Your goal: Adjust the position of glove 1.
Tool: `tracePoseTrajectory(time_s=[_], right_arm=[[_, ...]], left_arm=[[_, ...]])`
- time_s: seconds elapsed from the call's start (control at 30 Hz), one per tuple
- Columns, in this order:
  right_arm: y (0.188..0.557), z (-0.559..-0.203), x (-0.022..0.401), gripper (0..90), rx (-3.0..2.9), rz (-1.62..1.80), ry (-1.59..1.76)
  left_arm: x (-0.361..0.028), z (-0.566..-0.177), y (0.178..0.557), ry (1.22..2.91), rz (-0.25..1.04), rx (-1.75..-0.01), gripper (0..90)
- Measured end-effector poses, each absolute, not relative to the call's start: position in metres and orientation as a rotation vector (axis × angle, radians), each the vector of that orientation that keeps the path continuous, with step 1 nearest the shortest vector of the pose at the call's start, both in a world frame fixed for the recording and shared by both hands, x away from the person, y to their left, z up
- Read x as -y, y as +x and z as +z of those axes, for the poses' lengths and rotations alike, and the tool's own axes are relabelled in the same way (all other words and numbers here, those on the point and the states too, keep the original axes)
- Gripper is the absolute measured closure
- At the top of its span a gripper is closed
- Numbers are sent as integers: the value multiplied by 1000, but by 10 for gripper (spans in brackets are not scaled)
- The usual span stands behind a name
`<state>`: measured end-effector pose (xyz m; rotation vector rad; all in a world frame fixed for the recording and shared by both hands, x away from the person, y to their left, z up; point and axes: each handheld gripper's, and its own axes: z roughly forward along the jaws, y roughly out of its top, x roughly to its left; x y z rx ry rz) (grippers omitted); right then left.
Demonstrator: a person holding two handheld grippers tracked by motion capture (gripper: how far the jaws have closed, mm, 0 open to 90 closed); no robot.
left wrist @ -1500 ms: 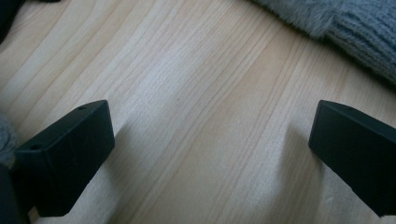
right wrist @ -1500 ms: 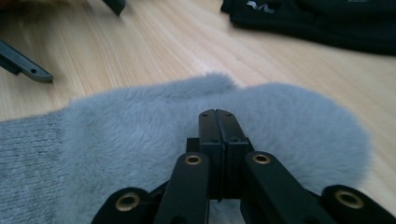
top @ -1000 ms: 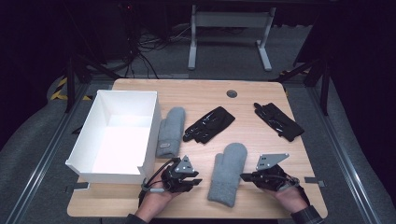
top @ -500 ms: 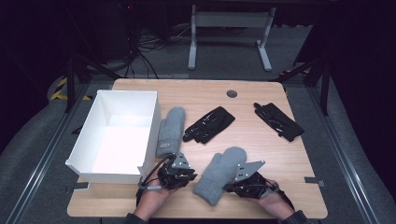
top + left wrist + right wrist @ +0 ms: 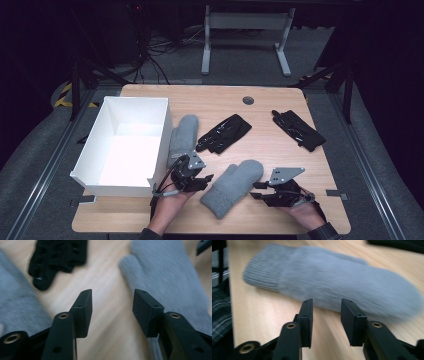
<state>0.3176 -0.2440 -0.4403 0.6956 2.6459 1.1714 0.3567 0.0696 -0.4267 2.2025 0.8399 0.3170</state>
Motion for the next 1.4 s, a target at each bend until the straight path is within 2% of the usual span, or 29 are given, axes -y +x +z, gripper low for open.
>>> tracePoseTrajectory(time_s=[0.27,0.4,0.6,0.87,0.97,1.17,1.4], right_arm=[[336,-448,280,406,-2564,1105,846],[341,-452,294,347,-2532,1093,881],[345,-455,307,320,-2501,1082,934],[347,-458,310,304,-2485,1063,948],[347,-457,311,304,-2471,1065,951],[347,-456,311,308,-2467,1059,951],[348,-457,311,312,-2471,1051,947]], left_arm=[[-65,-417,394,2172,407,-974,485],[-70,-417,414,2154,435,-1033,482],[-74,-420,439,2128,461,-1131,493],[-67,-433,452,2209,513,-1206,515],[-64,-445,456,2259,559,-1244,582],[-68,-446,458,2234,547,-1294,833],[-70,-435,453,2197,561,-1291,871]])
